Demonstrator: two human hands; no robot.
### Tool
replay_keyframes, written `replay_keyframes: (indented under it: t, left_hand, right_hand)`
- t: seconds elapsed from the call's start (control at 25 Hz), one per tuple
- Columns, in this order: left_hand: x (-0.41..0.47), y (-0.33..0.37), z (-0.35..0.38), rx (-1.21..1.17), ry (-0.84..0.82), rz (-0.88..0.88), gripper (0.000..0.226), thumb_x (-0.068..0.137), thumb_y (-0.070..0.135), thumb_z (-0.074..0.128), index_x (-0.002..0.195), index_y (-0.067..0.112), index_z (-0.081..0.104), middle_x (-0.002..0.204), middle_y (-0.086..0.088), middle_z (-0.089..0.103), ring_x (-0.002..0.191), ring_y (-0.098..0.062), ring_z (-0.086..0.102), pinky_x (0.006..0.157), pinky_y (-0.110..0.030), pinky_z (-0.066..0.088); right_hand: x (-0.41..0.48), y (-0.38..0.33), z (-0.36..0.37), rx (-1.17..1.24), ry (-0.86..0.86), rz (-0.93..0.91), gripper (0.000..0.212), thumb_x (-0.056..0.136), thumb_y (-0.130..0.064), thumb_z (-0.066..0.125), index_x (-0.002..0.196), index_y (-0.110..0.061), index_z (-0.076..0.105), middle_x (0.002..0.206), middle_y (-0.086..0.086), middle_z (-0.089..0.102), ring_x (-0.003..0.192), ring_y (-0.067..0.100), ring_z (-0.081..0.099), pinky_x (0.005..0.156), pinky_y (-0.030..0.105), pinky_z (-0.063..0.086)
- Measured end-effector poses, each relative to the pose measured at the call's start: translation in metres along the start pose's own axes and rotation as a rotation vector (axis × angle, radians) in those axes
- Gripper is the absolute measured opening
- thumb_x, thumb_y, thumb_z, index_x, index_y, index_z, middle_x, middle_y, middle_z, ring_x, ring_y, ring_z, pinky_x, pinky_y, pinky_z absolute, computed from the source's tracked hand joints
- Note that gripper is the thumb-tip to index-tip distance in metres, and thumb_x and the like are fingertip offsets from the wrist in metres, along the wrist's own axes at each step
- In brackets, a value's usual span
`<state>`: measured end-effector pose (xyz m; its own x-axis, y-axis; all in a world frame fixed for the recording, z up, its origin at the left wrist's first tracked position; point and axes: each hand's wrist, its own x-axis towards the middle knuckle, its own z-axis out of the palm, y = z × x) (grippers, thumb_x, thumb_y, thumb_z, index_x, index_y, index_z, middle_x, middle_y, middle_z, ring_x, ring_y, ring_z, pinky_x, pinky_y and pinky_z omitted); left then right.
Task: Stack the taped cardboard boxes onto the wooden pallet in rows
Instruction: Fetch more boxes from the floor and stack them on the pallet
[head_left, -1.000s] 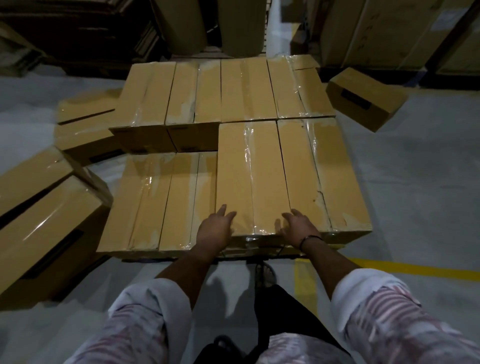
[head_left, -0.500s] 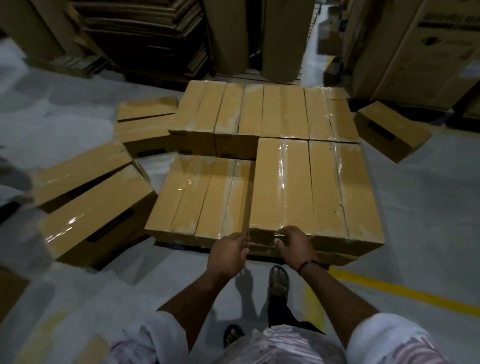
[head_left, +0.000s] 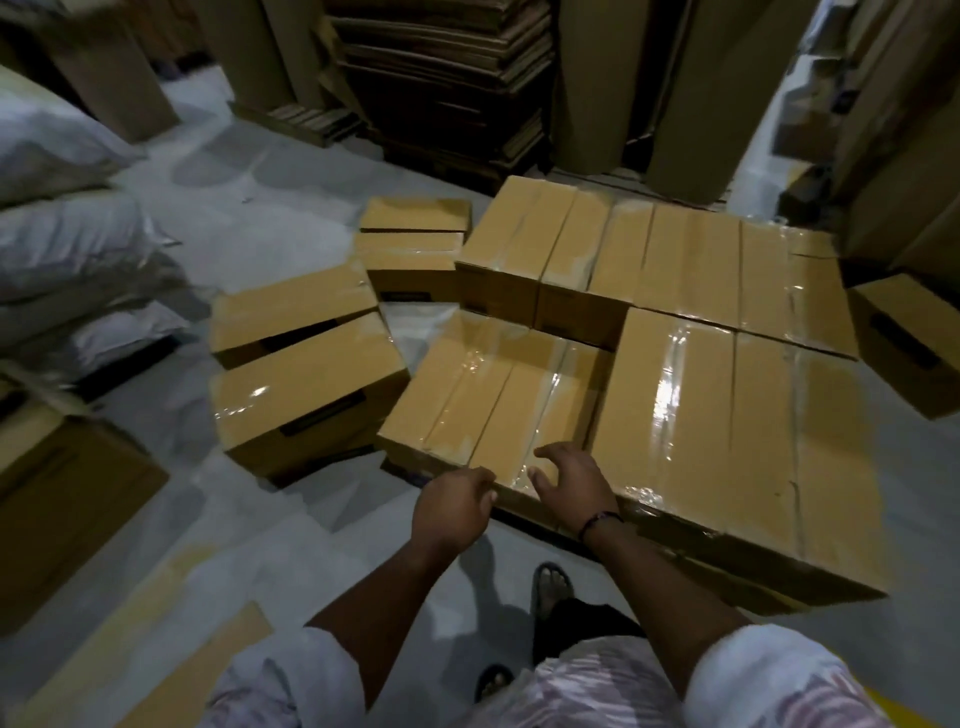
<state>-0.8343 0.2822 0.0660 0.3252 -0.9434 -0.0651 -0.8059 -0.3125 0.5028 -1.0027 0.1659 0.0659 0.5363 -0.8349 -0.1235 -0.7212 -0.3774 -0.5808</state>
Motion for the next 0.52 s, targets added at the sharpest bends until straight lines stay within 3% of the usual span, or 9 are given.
replay_keyframes:
  t: [0.32, 0.52]
  left_hand:
    - [0.025, -0.092, -0.035, -0.007, 0.038, -0.261, 0.028, 0.096, 0.041, 0.058, 0.118, 0.030, 0.073, 0.113, 0.005, 0.074, 0.105, -0.020, 0.067, 0.081, -0.030, 0.052]
    - [0.041, -0.143, -0.084, -0.033, 0.201, -0.418, 0.029, 0.097, 0.040, 0.063, 0.120, 0.025, 0.073, 0.114, 0.004, 0.075, 0.104, -0.017, 0.068, 0.077, -0.024, 0.046]
  right_hand:
    - [0.087, -0.051, 0.046, -0.012, -0.137, -0.094, 0.037, 0.099, -0.039, 0.059, 0.131, -0.022, 0.063, 0.136, -0.001, 0.059, 0.126, 0.019, 0.050, 0.104, 0.032, 0.041]
    - [0.150, -0.119, 0.078, 0.036, -0.279, -0.174, 0.039, 0.097, -0.037, 0.060, 0.132, -0.019, 0.063, 0.135, 0.001, 0.060, 0.125, 0.020, 0.052, 0.105, 0.032, 0.042]
